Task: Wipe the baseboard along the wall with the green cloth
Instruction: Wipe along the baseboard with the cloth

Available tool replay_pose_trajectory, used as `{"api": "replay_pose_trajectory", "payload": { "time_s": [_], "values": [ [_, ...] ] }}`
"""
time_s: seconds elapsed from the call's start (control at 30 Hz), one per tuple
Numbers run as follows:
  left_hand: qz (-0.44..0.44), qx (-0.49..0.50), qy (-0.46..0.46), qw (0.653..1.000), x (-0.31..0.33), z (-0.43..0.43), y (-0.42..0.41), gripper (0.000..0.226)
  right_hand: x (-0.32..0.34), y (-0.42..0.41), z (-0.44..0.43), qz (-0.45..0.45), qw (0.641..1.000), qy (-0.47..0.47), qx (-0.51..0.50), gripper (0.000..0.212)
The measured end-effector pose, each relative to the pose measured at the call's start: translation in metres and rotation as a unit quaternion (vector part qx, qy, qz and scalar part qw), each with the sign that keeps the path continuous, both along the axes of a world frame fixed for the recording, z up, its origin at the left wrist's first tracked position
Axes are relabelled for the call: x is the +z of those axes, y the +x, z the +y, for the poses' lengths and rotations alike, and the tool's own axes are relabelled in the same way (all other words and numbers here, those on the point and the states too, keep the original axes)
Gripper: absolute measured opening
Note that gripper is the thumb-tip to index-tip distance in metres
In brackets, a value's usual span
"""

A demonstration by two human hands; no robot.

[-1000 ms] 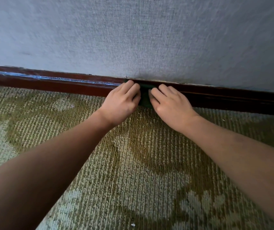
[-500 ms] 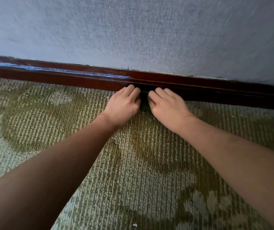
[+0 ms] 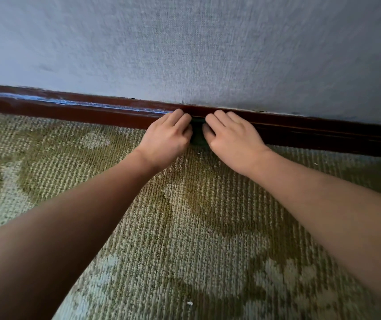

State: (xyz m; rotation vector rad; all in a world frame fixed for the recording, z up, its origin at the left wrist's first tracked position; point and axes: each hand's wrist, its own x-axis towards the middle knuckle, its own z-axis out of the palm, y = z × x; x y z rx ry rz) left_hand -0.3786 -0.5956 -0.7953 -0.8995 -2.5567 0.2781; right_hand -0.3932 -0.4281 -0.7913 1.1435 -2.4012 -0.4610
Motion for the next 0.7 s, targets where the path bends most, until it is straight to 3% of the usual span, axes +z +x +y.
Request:
{"api": "replay_pose_trajectory", "payload": {
  "time_s": [0.13, 0.5, 0.7],
  "values": [
    [0.024, 0.017, 0.011, 1.000, 0.020, 0.000, -0.001, 0.011, 0.020, -0.005, -0.001, 0.007, 1.000, -0.013, 0.000, 0.015],
    [0.027, 0.012, 0.030, 0.999, 0.034, -0.004, 0.005, 0.023, 0.031, 0.002, -0.003, 0.031, 0.999, -0.008, -0.021, 0.026],
    [0.026, -0.019, 0.007, 0.999, 0.023, -0.012, -0.005, 0.022, 0.020, -0.003, -0.006, -0.016, 0.999, 0.010, -0.037, 0.027]
  ]
}}
